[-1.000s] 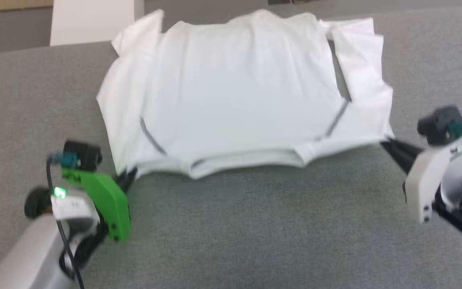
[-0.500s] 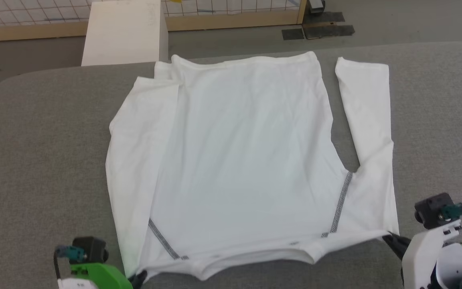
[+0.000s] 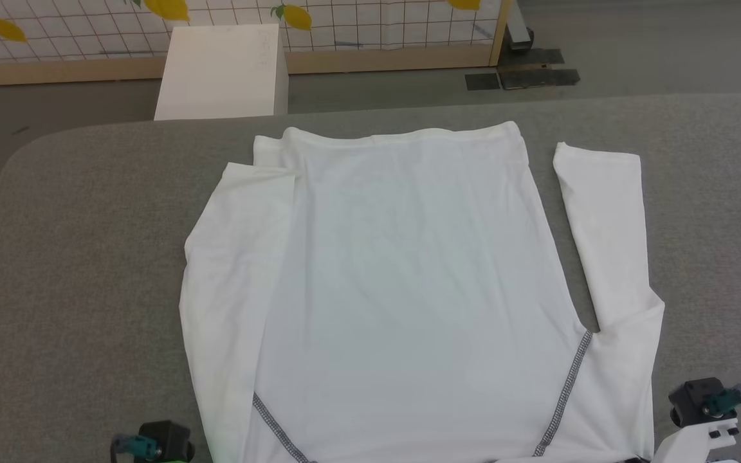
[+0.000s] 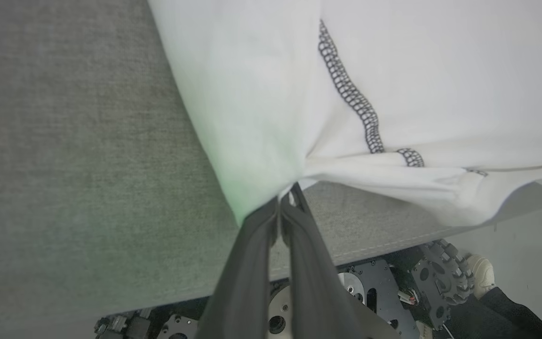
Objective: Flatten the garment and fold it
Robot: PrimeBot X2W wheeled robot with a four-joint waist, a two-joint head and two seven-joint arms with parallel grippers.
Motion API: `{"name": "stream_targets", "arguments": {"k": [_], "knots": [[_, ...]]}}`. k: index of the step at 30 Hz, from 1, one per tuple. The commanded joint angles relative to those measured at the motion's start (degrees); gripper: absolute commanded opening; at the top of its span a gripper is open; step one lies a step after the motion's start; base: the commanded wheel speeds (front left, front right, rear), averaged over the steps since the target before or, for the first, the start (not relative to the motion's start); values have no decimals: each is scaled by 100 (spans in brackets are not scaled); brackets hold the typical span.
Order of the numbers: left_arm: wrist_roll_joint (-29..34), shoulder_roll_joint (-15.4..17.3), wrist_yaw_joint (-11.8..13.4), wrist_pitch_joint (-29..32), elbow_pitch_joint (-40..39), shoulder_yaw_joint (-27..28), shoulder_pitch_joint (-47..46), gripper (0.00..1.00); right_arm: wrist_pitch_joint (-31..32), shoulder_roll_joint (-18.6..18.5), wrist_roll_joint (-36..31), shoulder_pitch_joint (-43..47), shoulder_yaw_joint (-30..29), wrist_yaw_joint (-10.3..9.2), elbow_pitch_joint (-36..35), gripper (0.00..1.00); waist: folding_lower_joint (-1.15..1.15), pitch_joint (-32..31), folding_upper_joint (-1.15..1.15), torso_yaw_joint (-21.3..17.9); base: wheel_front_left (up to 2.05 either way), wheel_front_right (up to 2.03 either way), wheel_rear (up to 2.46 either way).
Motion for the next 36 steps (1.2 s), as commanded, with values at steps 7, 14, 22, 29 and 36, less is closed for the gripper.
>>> {"name": "stream_targets", "arguments": {"k": [7, 14, 22, 29, 36], "knots": [[79, -82, 14, 42, 200, -168, 13, 0, -379, 113, -72, -53, 114, -50, 542, 0, 1, -30, 0, -51, 0, 0, 0], [83, -294, 8, -195, 119, -180, -1, 100, -917, 203, 72, 28, -13, -50, 479, 100, 1, -208, 0, 3, 0, 0, 0], [197, -361, 31, -625, -374, 26, -120, 100, -1632, 467, 83, 261, -252, -50, -261, 100, 1, -338, 0, 61, 0, 0, 0], [638, -448, 5, -1460, -463, 289, -518, 100, -2482, 631, -24, 130, -241, -50, -704, 100, 1, -277, 0, -4, 0, 0, 0], [1328, -580, -137, -2389, 225, 438, -1664, 100, -3524, 559, -105, -346, -56, -50, -560, 100, 1, 85, 0, -81, 0, 0, 0]]}}
